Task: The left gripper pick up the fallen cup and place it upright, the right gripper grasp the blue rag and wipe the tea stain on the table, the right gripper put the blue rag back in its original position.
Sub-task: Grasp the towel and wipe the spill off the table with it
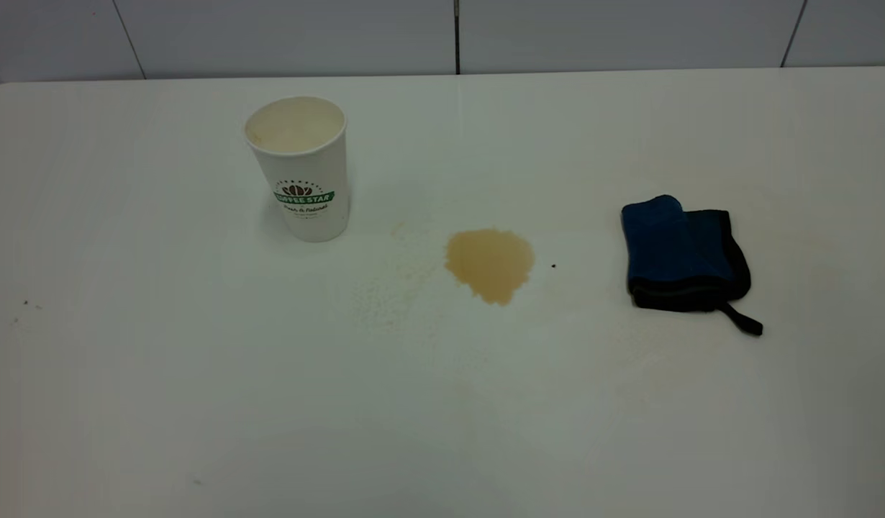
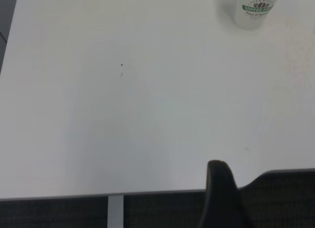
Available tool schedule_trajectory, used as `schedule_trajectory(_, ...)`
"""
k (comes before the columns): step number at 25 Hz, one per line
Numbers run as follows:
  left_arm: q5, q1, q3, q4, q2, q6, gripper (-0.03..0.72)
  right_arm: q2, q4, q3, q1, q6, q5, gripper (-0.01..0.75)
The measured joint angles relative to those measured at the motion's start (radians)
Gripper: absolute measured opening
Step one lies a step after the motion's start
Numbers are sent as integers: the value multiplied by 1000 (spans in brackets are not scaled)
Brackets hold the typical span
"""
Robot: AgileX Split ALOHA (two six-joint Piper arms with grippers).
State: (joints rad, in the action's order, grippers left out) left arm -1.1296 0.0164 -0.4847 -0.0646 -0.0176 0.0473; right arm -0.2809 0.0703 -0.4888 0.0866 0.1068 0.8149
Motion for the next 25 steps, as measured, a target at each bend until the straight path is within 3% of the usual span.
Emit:
schedule_trajectory(4,0,0,0,0,0,0,485,-284,72,0,0,-107,-191,604)
schedule_trajectory(7,0,0,0,0,0,0,485,-508,158,-4,0,-214,-345,605)
schedule_trajectory(10,0,0,0,0,0,1,485,-731,240,-39,0,-316,-432,602)
schedule_trajectory(15,0,0,0,0,0,1,485,-1073,278,-156,0,-450,-511,594)
schedule_trajectory(25,0,0,0,0,0,1,485,-1590,285,-462,0,-488,-588,594)
